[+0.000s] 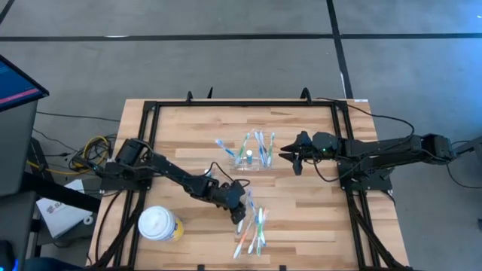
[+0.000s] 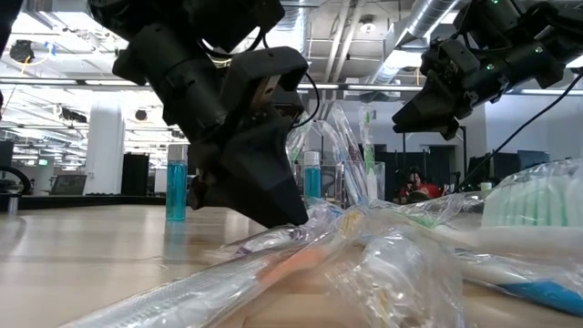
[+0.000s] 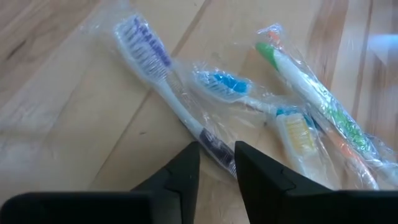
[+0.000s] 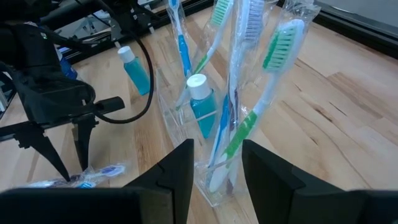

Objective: Pick & Place toothbrushing station
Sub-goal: Put the violet toothbrush into the transparent organizer

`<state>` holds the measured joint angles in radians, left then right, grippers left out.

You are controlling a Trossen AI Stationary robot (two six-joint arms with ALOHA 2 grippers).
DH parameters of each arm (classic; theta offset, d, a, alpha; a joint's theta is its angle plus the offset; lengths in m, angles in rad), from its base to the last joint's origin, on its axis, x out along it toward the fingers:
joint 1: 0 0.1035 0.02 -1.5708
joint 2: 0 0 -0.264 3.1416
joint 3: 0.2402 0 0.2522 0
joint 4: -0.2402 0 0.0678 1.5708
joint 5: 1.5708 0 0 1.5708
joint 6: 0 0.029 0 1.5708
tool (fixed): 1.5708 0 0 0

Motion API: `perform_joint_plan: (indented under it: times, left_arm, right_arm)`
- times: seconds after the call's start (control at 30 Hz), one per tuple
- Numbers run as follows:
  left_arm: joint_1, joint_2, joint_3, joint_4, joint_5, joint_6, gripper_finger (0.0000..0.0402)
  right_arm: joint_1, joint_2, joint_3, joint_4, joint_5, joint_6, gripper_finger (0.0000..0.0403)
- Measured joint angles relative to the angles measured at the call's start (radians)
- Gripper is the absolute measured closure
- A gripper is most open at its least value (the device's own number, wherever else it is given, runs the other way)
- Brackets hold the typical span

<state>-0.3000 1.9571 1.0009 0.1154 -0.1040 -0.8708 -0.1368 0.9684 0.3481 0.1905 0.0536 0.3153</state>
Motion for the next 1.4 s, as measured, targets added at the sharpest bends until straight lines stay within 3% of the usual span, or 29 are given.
perform_joint_plan:
  times: [0.13,0.33,0.87,1.4]
  left_arm:
    - [0.001,0.002,0.000,0.002,-0.004,0.000,0.0328]
    - [-0.001,0.003,0.000,0.012,-0.027,0.018,0.0395]
    - [-0.016,-0.067,-0.004,-0.019,-0.114,0.081,0.0401]
    - [-0.046,-0.222,-0.009,-0.083,-0.286,0.191,0.0401]
  right_arm:
    - [0.000,0.000,0.000,0.000,0.000,0.000,0.0276]
    - [0.000,0.000,0.000,0.000,0.000,0.000,0.0276]
    - [0.000,0.000,0.000,-0.004,0.000,0.000,0.0276]
    - [0.000,0.000,0.000,-0.005,0.000,0.000,0.0276]
